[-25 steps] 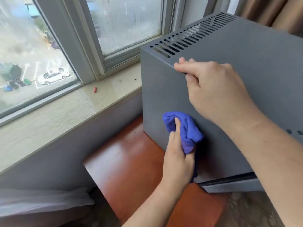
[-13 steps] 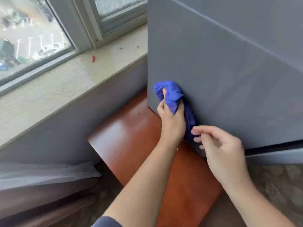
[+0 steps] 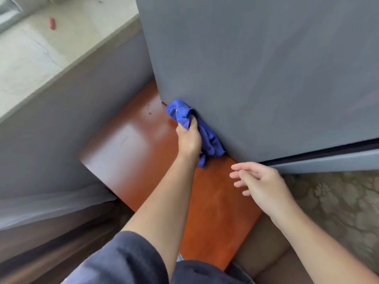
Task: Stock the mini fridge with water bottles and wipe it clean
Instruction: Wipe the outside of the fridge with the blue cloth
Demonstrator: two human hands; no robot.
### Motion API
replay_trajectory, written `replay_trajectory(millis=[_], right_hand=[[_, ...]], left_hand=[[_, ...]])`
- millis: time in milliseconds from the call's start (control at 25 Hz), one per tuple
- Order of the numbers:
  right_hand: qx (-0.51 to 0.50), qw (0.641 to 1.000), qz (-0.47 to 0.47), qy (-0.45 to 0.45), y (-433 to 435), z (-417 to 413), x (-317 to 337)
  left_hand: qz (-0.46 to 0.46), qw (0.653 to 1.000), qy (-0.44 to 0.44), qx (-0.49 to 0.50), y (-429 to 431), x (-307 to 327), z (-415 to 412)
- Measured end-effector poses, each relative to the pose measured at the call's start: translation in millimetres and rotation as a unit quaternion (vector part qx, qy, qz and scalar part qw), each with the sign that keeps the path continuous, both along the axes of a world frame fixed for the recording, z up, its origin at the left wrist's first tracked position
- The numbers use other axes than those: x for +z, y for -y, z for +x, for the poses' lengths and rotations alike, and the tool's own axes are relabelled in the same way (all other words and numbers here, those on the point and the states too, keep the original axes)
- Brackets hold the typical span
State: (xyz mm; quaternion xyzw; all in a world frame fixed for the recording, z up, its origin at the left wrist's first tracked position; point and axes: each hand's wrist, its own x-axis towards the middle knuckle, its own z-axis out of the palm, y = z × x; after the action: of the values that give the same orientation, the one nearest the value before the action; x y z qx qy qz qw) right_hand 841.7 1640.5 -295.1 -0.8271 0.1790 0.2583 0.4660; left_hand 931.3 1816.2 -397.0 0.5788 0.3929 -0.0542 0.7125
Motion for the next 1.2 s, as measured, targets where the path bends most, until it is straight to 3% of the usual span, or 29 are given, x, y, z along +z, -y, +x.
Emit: replay_trajectory(millis=[120,320,440,640,800,960,1200], right_hand=[[-0.016,0.998,-0.036,-0.053,10.9,-9.1,-21.3],[0.02,0.974,-0.1,-0.204,23.5,-26.6,-38.0],[0.03,0.969,-0.098,-0.227,39.9,-36.9,-29.4],[0.003,0.99,0.047,-0.137,32.3,-40.0,3.3],[0.028,0.99,0.124,-0.06,7.9,-28.3,41.3],[0.072,0.986,0.151,-0.002,0.5,-22.9,74.7],[-0.001,0.964,0.191,0.186,-2.0,-14.6,125.7]], left_hand=[[-0.022,0.999,0.014,-0.028,48.6,-6.0,-35.4],[-0.139,0.986,0.023,-0.093,108.2,10.2,-95.6],[-0.201,0.978,-0.013,-0.06,102.4,27.7,-86.8],[-0.173,0.984,0.027,-0.008,59.5,82.4,-55.8],[-0.002,0.995,0.099,-0.002,5.0,148.4,-8.8],[0.151,0.96,0.231,0.046,-22.9,224.2,5.2],[0.185,0.915,0.359,0.005,33.8,270.1,-33.6]])
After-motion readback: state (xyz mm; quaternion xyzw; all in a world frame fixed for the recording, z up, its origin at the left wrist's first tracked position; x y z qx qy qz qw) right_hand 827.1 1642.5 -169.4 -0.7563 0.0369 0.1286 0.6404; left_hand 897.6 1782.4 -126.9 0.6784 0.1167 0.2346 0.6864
